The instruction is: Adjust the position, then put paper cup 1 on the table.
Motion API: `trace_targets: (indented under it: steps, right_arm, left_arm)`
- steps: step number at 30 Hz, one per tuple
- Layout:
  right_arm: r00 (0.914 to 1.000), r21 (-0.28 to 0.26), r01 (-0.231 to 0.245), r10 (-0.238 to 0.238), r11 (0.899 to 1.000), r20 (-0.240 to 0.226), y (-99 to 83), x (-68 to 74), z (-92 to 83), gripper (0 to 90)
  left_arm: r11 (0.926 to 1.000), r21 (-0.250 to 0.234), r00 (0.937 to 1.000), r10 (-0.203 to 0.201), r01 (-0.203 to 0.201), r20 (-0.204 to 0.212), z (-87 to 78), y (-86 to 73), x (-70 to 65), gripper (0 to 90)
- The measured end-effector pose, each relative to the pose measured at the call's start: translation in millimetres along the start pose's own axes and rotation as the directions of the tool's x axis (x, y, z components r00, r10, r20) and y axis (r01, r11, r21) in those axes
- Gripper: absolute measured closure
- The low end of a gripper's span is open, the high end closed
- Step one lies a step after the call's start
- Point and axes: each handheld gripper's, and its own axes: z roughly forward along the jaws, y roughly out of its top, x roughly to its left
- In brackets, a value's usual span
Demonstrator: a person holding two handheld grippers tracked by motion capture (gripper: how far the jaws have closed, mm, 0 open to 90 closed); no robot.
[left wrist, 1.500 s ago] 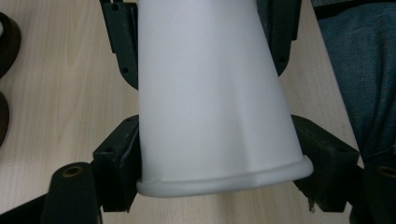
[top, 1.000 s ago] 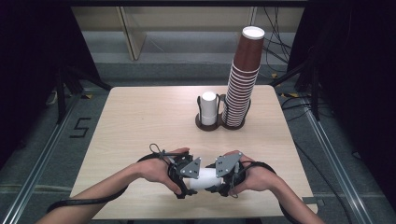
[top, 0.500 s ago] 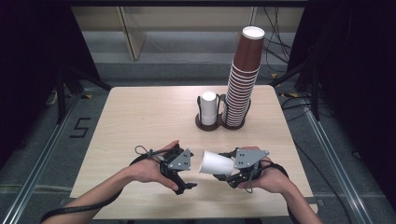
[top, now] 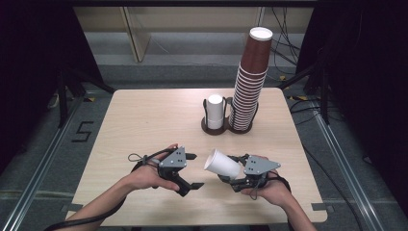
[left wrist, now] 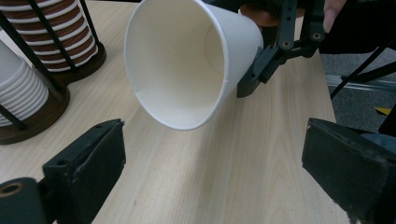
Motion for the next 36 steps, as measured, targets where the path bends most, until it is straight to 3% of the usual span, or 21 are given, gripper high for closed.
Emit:
trace_targets:
  steps: [1, 2, 7, 9, 11, 15, 18, 20, 21, 22, 27, 31, 32, 36]
  right_arm:
    - [0.9997, -0.020, 0.021, -0.021, 1.000, 0.008, -0.8, -1.7, 0.7, 32.2]
    - [1.0000, -0.020, -0.004, 0.004, 1.000, 0.005, -1.7, -0.6, 0.4, 32.2]
    - [0.9997, -0.045, -0.012, 0.013, 0.999, 0.019, -5.7, -0.8, -0.8, 32.3]
    - [0.9997, -0.038, -0.011, 0.012, 0.999, 0.021, -6.1, -0.6, -3.2, 32.3]
    - [0.9996, -0.048, -0.006, 0.007, 0.999, 0.028, -4.8, -0.5, -5.5, 32.3]
    - [0.9996, -0.068, -0.001, 0.003, 0.998, 0.028, -3.8, 1.5, -6.2, 32.3]
    - [0.9999, -0.058, -0.004, 0.005, 0.998, 0.010, -3.3, 3.4, -6.0, 32.3]
    - [0.9999, -0.065, -0.012, 0.012, 0.998, -0.001, -4.0, 5.0, -4.8, 32.3]
    - [1.0000, -0.058, -0.007, 0.007, 0.998, -0.002, -4.2, 5.3, -4.8, 32.3]
    - [1.0000, -0.061, 0.002, -0.002, 0.998, -0.001, -4.3, 4.9, -4.5, 32.3]
    - [0.9998, -0.066, -0.013, 0.012, 0.998, -0.016, -6.1, 5.2, -4.4, 32.4]
    - [0.9997, -0.066, 0.002, -0.003, 0.998, -0.023, -4.0, 5.3, -4.9, 32.4]
    - [0.9998, -0.081, 0.021, -0.022, 0.996, -0.006, -3.3, 5.7, -4.0, 32.5]
    - [0.9993, -0.072, 0.012, -0.015, 0.997, -0.035, -0.6, 11.0, -3.6, 32.5]
  left_arm:
    - [1.0000, -0.002, 1.0000, -0.001, 0.001, 0.001, -0.5, 0.0, 0.5, 5.8]
    - [1.0000, -0.001, 1.0000, -0.005, 0.005, -0.005, -1.1, 0.1, 0.6, 5.8]
    - [0.9998, 0.003, 0.9998, -0.018, 0.018, -0.011, -2.3, -1.9, 4.4, 5.8]
    - [0.9989, -0.019, 0.9990, -0.044, 0.043, -0.008, -2.4, -1.5, 4.5, 5.8]
    - [0.9989, -0.043, 0.9997, -0.021, 0.020, -0.009, -4.7, 1.7, 6.6, 5.8]
    - [0.9945, -0.061, 0.9959, -0.083, 0.085, 0.035, -5.8, 5.8, 7.6, 5.3]
    - [0.9922, -0.065, 0.9928, -0.103, 0.106, 0.061, -0.4, 8.4, 10.9, 5.1]
    - [0.9932, -0.056, 0.9924, -0.098, 0.102, 0.075, 3.4, 11.5, 13.2, 5.0]
    - [0.9978, -0.024, 0.9956, -0.060, 0.062, 0.072, 3.7, 12.8, 17.7, 5.0]
    - [0.9928, -0.051, 0.9911, -0.104, 0.109, 0.083, 7.7, 13.9, 16.3, 4.9]
    - [0.9950, -0.030, 0.9907, -0.091, 0.095, 0.101, 18.2, 19.3, 22.0, 5.2]
    - [0.9946, -0.031, 0.9894, -0.095, 0.099, 0.110, 25.5, 23.5, 23.2, 5.1]
    - [0.9946, -0.024, 0.9886, -0.097, 0.101, 0.114, 26.8, 24.4, 22.7, 5.1]
    - [0.9948, -0.019, 0.9879, -0.097, 0.100, 0.121, 32.0, 24.8, 21.6, 4.1]
